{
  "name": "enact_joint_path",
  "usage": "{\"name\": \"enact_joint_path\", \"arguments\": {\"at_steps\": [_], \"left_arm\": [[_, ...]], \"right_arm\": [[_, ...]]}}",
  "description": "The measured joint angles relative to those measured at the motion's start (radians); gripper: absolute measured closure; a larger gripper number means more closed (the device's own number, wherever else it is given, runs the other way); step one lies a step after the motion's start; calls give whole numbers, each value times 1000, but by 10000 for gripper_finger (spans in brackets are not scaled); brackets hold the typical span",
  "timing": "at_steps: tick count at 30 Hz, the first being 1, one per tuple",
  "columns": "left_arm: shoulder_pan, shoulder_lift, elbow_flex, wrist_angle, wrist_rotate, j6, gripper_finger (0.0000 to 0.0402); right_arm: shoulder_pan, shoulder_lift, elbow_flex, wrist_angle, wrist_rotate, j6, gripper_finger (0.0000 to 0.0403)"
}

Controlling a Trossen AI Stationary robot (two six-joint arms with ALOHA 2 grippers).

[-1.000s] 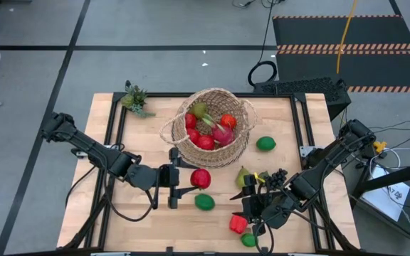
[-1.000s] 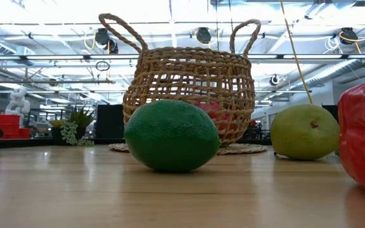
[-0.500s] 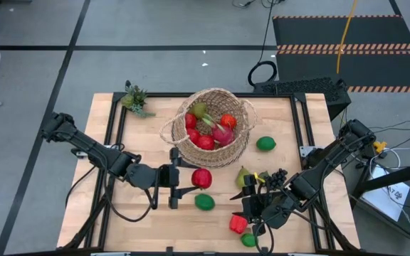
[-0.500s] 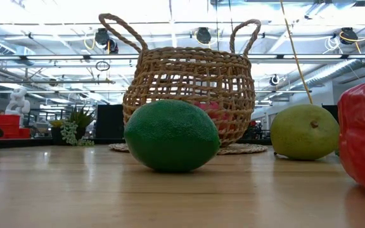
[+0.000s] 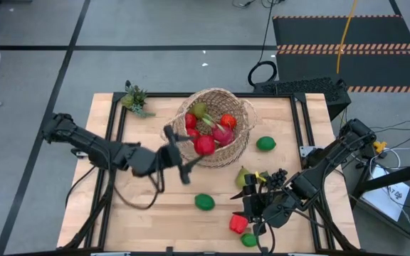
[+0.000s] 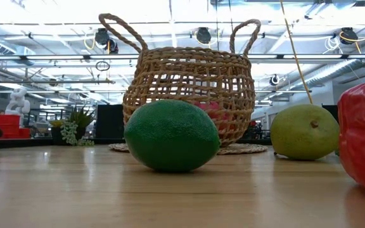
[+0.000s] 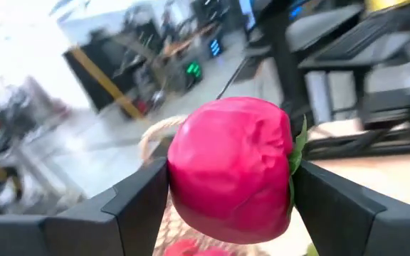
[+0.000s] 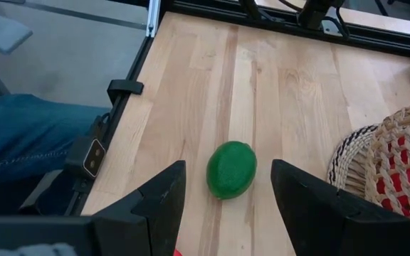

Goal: Build produce basket
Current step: Put the red tomato into the basket

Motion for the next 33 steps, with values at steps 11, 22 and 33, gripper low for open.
{"name": "enact_joint_path", "arguments": {"at_steps": [11,22,33], "left_arm": [[294,23,166,-419,304,-227,121],[532,119,172,-465,514,-284,121],[612,259,166,-502,470,-274,121]], "right_arm": [[0,-26,0,-9,49,0,202],[0,-29,0,-29,50,1,202],[0,-28,0,-64,50,31,202]]}}
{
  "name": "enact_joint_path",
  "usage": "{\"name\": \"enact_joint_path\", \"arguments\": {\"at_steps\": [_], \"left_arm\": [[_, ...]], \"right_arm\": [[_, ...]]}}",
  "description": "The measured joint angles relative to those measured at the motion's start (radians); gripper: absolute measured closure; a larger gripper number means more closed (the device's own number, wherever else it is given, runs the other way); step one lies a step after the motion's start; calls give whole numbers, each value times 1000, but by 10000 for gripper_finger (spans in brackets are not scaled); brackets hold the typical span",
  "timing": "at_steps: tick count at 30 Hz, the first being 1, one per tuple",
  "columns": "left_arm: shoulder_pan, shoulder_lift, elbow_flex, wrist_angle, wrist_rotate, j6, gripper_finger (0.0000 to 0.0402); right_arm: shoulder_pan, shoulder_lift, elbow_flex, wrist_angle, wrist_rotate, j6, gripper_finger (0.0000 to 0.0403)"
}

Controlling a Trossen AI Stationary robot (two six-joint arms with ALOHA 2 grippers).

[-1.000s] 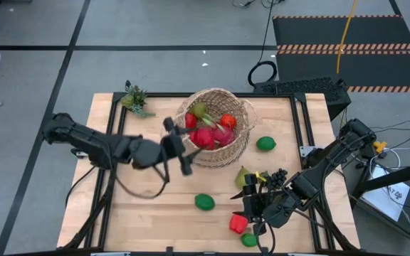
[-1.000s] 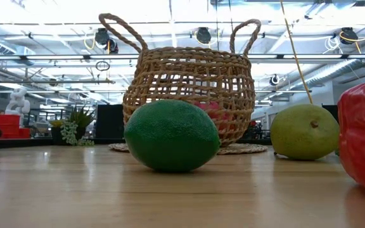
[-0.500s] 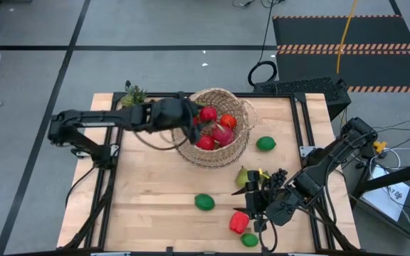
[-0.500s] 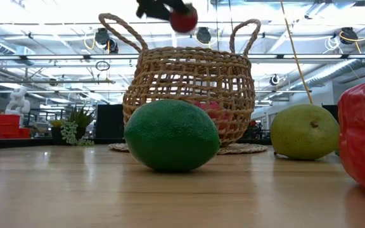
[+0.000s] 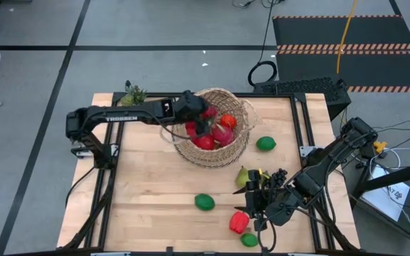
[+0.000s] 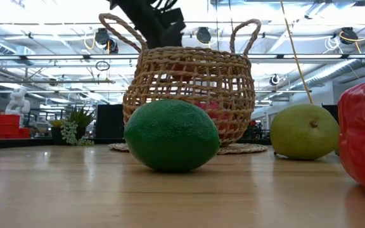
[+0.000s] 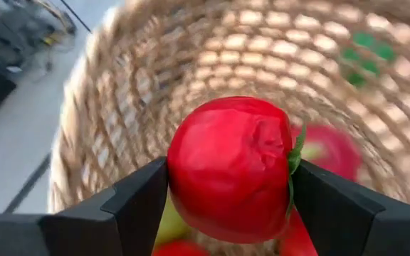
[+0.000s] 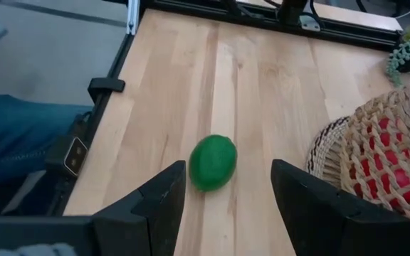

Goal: Build produce basket
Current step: Put the red tomato into the basket, then put the red bell pepper into the basket

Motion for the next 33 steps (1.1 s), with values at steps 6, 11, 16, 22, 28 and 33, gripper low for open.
{"name": "enact_joint_path", "arguments": {"at_steps": [6,11,16,22,28,33], "left_arm": [[-4,4,2,2,-10,-4,107],[-24,-6,2,4,-15,17,53],[-46,-29,0,14,-19,19,10],[-114,-165,0,17,-18,18,30],[-223,-339,1,-71,-20,-17,74],[-335,-427,1,-210,-40,-55,112]], "right_arm": [[0,0,0,-7,0,0,202],[0,0,0,-4,0,0,202],[0,0,0,-4,1,16,202],[0,0,0,-4,7,93,202],[6,1,-44,66,-1,134,202],[22,5,-109,140,-7,130,197]]}}
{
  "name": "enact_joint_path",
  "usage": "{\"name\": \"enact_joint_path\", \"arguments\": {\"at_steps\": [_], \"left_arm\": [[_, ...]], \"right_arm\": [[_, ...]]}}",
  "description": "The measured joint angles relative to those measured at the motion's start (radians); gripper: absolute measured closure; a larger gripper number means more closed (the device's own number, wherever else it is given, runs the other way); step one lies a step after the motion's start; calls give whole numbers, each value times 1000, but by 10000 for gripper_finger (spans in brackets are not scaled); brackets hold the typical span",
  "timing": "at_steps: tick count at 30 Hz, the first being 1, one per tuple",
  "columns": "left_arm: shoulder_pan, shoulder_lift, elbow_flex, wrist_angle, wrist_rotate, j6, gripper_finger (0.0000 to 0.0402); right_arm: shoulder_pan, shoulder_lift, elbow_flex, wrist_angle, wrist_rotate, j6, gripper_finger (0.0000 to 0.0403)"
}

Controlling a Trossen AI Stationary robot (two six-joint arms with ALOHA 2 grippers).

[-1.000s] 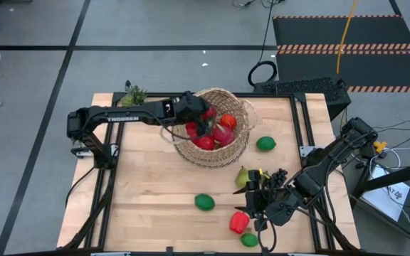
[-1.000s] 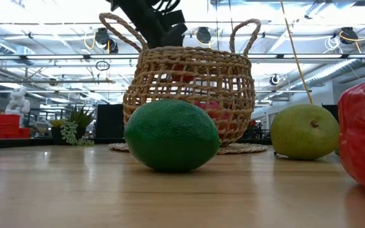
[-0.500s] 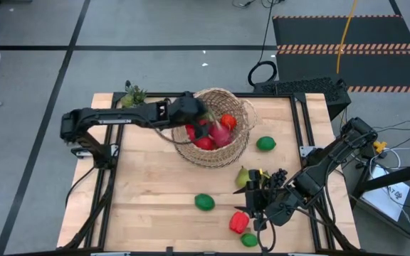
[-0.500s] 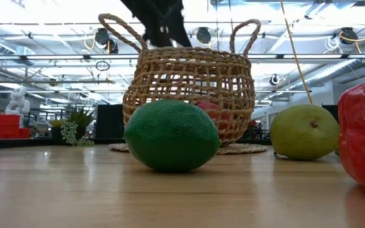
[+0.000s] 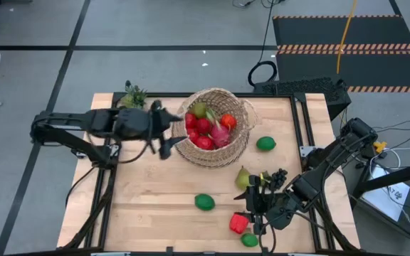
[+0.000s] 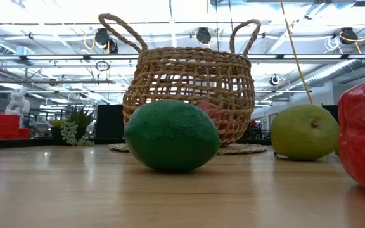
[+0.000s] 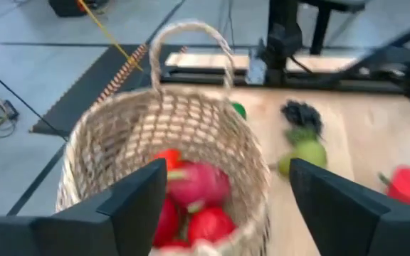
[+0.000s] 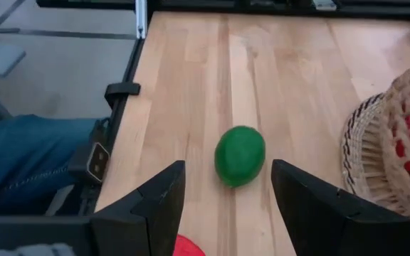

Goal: Build produce basket
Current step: Put the red bell pepper into the basket

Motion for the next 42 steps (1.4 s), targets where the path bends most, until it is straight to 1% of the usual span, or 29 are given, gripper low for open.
{"name": "enact_joint_path", "arguments": {"at_steps": [3,5,9,13,16,19,23,26,27,30,34,36,40,42], "left_arm": [[-76,-30,-28,-30,-49,-13,130],[-121,-54,-75,-25,-64,-16,139],[-190,-102,-190,14,-93,-71,149],[-248,-135,-302,61,-153,-132,151],[-290,-153,-360,117,-189,-141,151],[-329,-160,-409,176,-213,-142,151],[-376,-160,-452,237,-223,-150,151],[-399,-160,-470,243,-228,-182,151],[-407,-160,-476,244,-239,-196,151],[-427,-159,-492,246,-274,-220,151],[-446,-159,-499,250,-292,-225,151],[-449,-159,-499,261,-293,-225,151],[-449,-159,-499,292,-294,-207,151],[-449,-159,-499,293,-293,-202,151]], "right_arm": [[1,1,-19,7,-10,21,187],[3,8,-20,8,-25,20,178],[5,29,-21,16,-103,-14,161],[6,58,-22,14,-191,-59,148],[7,84,-22,23,-220,-88,133],[1,110,-22,43,-235,-99,107],[-13,131,-22,73,-266,-112,56],[-28,151,-22,73,-320,-124,17],[-32,159,-22,72,-348,-141,10],[-49,186,-22,75,-433,-217,9],[-71,214,-22,71,-524,-295,8],[-81,223,-22,69,-548,-355,6],[-84,253,-22,67,-548,-523,3],[-85,271,-22,67,-564,-556,3]]}}
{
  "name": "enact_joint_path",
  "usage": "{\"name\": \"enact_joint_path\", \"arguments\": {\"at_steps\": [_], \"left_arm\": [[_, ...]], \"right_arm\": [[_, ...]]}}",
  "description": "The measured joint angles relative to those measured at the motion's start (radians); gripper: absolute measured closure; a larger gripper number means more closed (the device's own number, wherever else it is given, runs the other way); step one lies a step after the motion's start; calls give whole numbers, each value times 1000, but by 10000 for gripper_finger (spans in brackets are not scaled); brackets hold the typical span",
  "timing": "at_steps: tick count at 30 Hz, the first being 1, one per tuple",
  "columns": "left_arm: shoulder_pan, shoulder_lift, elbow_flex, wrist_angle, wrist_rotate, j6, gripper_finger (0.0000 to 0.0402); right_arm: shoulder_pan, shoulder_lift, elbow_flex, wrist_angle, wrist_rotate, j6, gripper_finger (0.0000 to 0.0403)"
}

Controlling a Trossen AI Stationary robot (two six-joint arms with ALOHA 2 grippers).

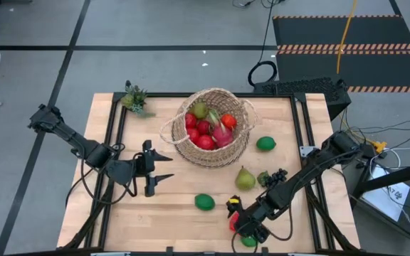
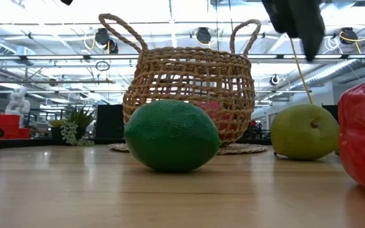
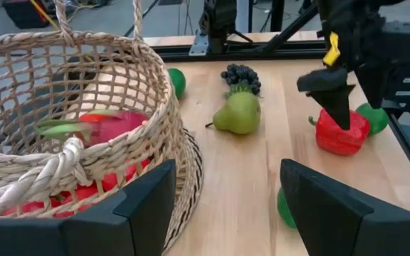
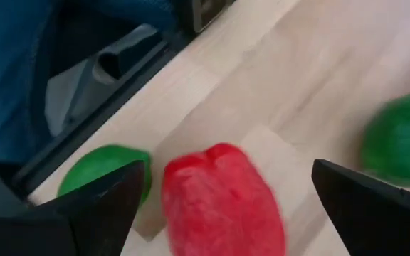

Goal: Build produce basket
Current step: Put the red bell pepper into the basket

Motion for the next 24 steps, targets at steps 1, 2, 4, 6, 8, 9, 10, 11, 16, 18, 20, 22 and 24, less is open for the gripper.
{"name": "enact_joint_path", "arguments": {"at_steps": [1,2,4,6,8,9,10,11,16,18,20,22,24], "left_arm": [[0,0,0,0,0,0,151],[0,0,0,0,0,0,151],[0,0,0,0,0,0,151],[0,0,0,0,0,2,151],[0,0,0,0,0,8,151],[0,0,0,0,0,8,151],[0,0,0,0,0,8,151],[0,0,0,0,0,8,151],[0,0,0,-1,0,8,151],[0,0,0,-1,0,8,151],[0,0,0,-1,0,8,151],[0,0,0,-1,0,8,151],[0,0,0,-1,0,9,151]], "right_arm": [[-3,9,0,-1,-16,-7,3],[-4,16,0,-3,-32,-8,3],[-6,28,0,-13,-36,-7,3],[-7,32,0,-38,-33,-25,3],[-11,35,0,-42,-32,-42,3],[-12,36,0,-48,-32,-48,3],[-14,36,0,-52,-33,-52,3],[-17,36,0,-52,-34,-56,3],[-31,45,-4,-78,-35,-80,3],[-38,43,-13,-70,-36,-85,3],[-43,43,-20,-69,-36,-88,3],[-47,43,-21,-69,-36,-88,7],[-51,43,-21,-67,-36,-98,15]]}}
